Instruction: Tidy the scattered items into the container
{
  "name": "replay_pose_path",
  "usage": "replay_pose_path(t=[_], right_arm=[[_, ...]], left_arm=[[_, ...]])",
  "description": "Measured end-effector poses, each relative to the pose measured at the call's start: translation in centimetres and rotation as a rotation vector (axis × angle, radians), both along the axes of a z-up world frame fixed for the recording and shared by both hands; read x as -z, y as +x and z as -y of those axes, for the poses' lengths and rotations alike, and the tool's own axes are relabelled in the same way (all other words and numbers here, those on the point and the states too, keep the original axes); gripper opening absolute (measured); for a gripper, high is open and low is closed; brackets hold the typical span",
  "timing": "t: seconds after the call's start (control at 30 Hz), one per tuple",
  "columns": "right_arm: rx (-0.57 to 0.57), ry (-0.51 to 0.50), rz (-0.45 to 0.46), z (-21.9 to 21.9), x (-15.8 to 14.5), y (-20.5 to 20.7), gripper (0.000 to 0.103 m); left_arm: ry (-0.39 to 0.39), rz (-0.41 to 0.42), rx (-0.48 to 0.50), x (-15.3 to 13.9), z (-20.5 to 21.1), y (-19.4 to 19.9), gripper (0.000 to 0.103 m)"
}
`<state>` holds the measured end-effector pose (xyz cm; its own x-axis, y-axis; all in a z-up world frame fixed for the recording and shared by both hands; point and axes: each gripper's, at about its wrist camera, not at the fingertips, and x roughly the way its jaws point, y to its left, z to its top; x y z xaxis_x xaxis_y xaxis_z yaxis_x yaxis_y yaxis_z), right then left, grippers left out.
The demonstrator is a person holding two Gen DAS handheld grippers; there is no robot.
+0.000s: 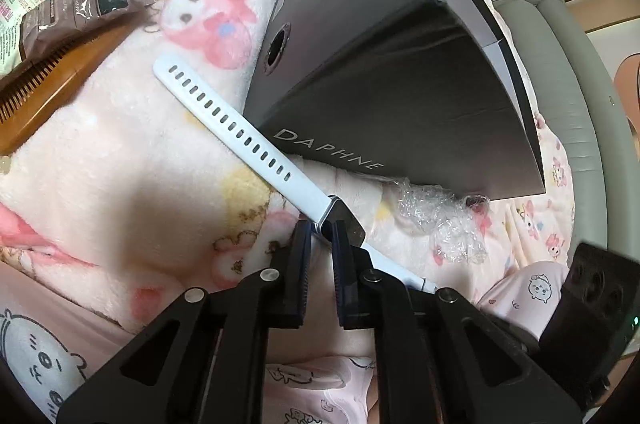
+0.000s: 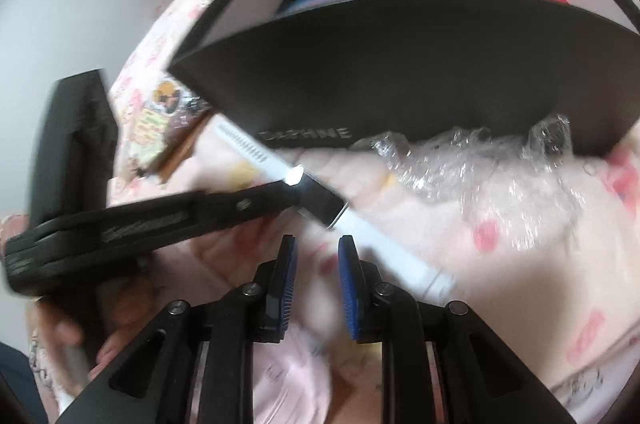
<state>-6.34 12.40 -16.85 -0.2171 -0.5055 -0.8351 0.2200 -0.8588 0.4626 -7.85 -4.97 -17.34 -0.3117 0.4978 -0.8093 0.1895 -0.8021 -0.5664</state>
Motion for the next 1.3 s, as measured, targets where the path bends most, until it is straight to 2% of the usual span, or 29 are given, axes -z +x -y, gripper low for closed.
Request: replay_pose_path(t=[0.07,0.17,0.2,0.43,0.53,0.63,0.8,0.93,1.07,1.2,1.23,1.3], right_arm=[[0.023,-0.062,0.087,-0.4,1.5,0.3,0.026],[0.091,-0.072,0.140,-0.3,4.1,-0.4,0.026],[0.111,-0.089,0.137,-0.6,4.4,-0.7,0.026],[0.235,-0.054,-0.026,-3.0,2.4,-1.9,0.026],[0.257,-0.132,0.062,-4.0,3.1,-1.8,0.026],[0.251,-0.239,0.150,-3.0,3.6,-1.4,0.026],[0.261,-0.251,0.206,-1.0,4.6,-0.8,0.026],[0.359,-0.184,0.130,-0.9,5.3,-1.7,0.026],[0.437,-0.181,0.159,-0.8,7.2,-2.6,0.026],[0.479,-0.173,0.110,0.5,8.2,-3.1,0.027],[0.487,-0.171,0.091,0.9,8.2,-3.2,0.027],[0.491,-0.155,0.062,1.7,8.6,-3.4,0.027]], left_arm=[[0.013,0.007,0.001,0.1,-0.1,0.0,0.010],[0.040,0.018,-0.003,0.5,0.1,-0.3,0.016],[0.049,0.020,-0.006,0.6,0.1,-0.4,0.020],[0.080,0.000,-0.033,0.5,0.8,-0.6,0.020],[0.088,0.001,-0.040,0.6,1.2,-0.2,0.020],[0.088,-0.001,-0.040,0.4,1.4,-0.1,0.020],[0.093,0.009,-0.059,0.7,1.4,-0.3,0.025],[0.108,0.026,-0.103,1.0,2.3,-0.6,0.027],[0.152,0.065,-0.183,1.8,3.9,-1.1,0.027],[0.134,0.072,-0.201,2.2,4.0,-1.6,0.026],[0.134,0.070,-0.202,2.2,4.0,-1.7,0.024],[0.121,0.063,-0.208,2.2,4.2,-1.6,0.010]])
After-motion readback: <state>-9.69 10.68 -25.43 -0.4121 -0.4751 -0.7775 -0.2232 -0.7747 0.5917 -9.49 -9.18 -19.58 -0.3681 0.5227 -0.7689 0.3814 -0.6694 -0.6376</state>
